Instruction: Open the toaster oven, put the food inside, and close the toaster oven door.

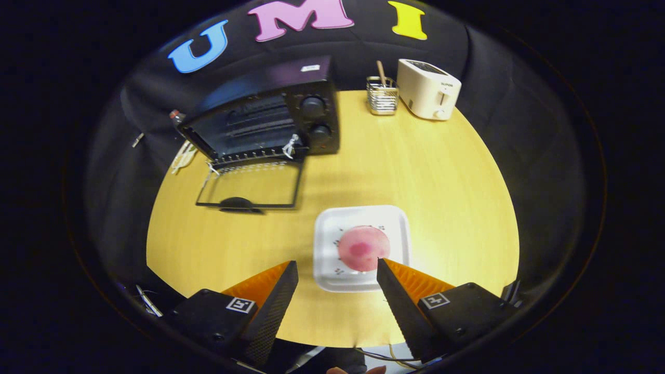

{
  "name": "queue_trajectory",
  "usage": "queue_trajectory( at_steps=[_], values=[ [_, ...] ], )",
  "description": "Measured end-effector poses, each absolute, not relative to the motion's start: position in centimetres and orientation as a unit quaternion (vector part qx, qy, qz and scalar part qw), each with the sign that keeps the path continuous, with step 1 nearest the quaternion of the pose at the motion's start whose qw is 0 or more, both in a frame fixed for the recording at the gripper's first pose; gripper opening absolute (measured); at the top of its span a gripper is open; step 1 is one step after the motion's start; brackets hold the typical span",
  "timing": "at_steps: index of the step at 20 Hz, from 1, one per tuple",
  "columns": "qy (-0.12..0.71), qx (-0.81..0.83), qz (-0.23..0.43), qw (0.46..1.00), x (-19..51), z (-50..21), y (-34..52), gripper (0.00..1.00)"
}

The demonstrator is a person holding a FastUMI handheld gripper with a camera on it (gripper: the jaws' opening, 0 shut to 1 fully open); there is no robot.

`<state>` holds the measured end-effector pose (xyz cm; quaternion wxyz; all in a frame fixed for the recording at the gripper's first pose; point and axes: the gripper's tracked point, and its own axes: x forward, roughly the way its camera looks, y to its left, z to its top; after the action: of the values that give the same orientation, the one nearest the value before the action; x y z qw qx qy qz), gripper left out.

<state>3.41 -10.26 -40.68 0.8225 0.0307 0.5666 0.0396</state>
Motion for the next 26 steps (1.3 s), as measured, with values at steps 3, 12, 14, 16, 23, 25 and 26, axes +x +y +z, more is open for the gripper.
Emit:
queue_trajectory(
  at_steps=[3, 12, 14, 16, 23, 25, 26],
  values=[
    [0.592, 0.032, 0.025, 0.805, 4.1, -42.4, -14.4, 0.99],
    [0.668, 0.019, 0.051, 0.742, 5.5, -49.7, -17.3, 0.61],
    [0.675, 0.018, 0.051, 0.736, 5.5, -50.8, -17.3, 0.58],
    [0.684, 0.014, 0.070, 0.726, 5.1, -50.7, -17.3, 0.58],
    [0.670, 0.154, 0.075, 0.723, 4.8, -50.9, -17.5, 0.05],
    [0.659, 0.231, 0.073, 0.712, 3.8, -50.1, -16.7, 0.05],
    [0.652, 0.264, 0.071, 0.707, 3.4, -49.8, -16.6, 0.05]
  ],
)
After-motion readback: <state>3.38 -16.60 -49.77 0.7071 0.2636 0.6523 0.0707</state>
